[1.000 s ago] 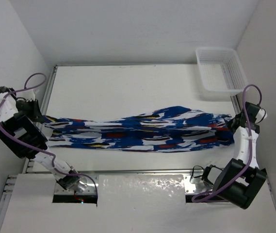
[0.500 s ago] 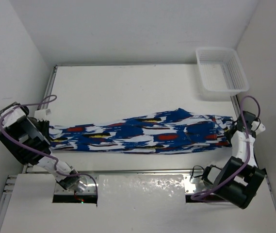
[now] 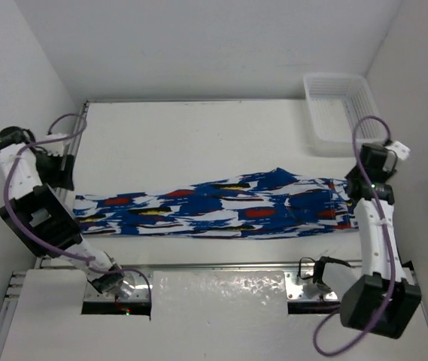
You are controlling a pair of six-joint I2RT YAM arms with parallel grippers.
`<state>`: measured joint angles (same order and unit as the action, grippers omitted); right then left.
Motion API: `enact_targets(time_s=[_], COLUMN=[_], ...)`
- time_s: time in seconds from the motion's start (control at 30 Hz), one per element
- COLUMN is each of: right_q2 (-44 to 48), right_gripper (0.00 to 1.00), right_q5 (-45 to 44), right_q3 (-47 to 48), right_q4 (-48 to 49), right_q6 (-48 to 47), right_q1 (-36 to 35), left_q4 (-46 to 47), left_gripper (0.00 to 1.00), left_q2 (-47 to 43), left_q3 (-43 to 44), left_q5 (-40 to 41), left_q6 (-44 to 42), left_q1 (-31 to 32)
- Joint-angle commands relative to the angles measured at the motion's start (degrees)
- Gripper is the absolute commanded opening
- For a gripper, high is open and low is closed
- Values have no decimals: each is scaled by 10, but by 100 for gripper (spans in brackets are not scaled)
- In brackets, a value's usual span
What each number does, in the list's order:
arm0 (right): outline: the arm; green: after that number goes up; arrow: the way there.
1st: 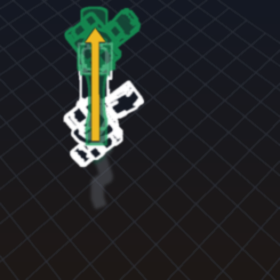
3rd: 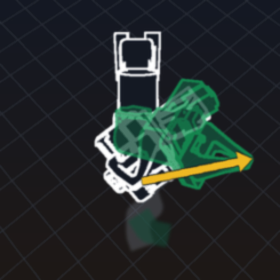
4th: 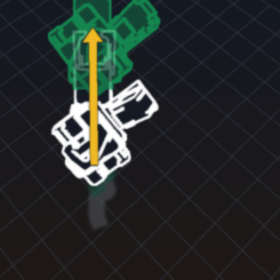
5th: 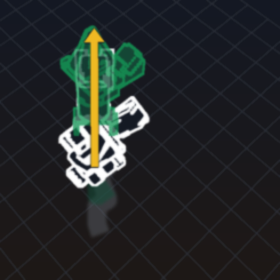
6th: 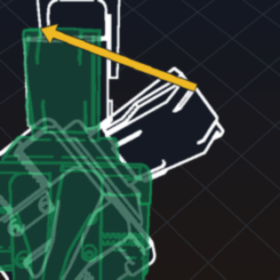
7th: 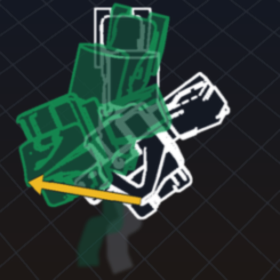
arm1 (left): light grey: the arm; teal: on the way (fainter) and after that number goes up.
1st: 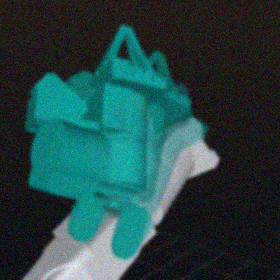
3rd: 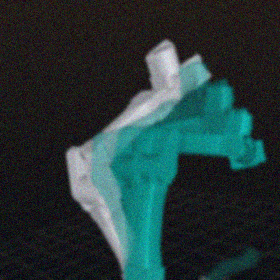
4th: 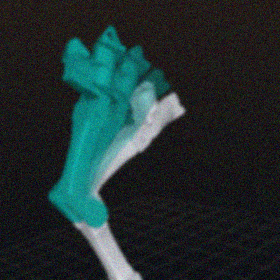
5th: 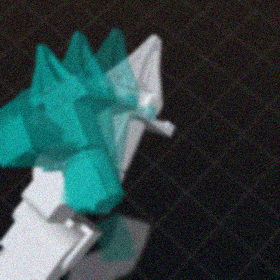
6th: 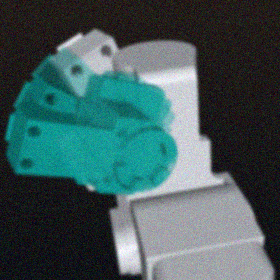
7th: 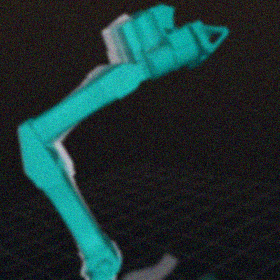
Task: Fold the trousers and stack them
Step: Fold the trousers
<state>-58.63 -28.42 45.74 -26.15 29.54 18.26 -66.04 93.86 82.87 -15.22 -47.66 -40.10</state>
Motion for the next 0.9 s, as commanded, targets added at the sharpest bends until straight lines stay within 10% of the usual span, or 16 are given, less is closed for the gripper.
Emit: enact_targets(time_s=[0.0,0.17,0.4,0.87], right_q2=[-4,-89,-263,-319], right_gripper=[39,7,0,0], right_q5=[48,136,150,220], right_q3=[-12,-68,-77,7], right_q4=[69,70,80,116], right_q6=[-43,33,51,97], right_q1=[-108,-177,-157,-162], left_q4=[4,86,281,345], left_gripper=[60,57,58,59], left_q2=[-26,-25,14,78], left_q3=[-72,-208,-349,-155], left_q5=[-35,0,150,133], left_q6=[44,85,107,119], left_q1=[76,106,83,74])
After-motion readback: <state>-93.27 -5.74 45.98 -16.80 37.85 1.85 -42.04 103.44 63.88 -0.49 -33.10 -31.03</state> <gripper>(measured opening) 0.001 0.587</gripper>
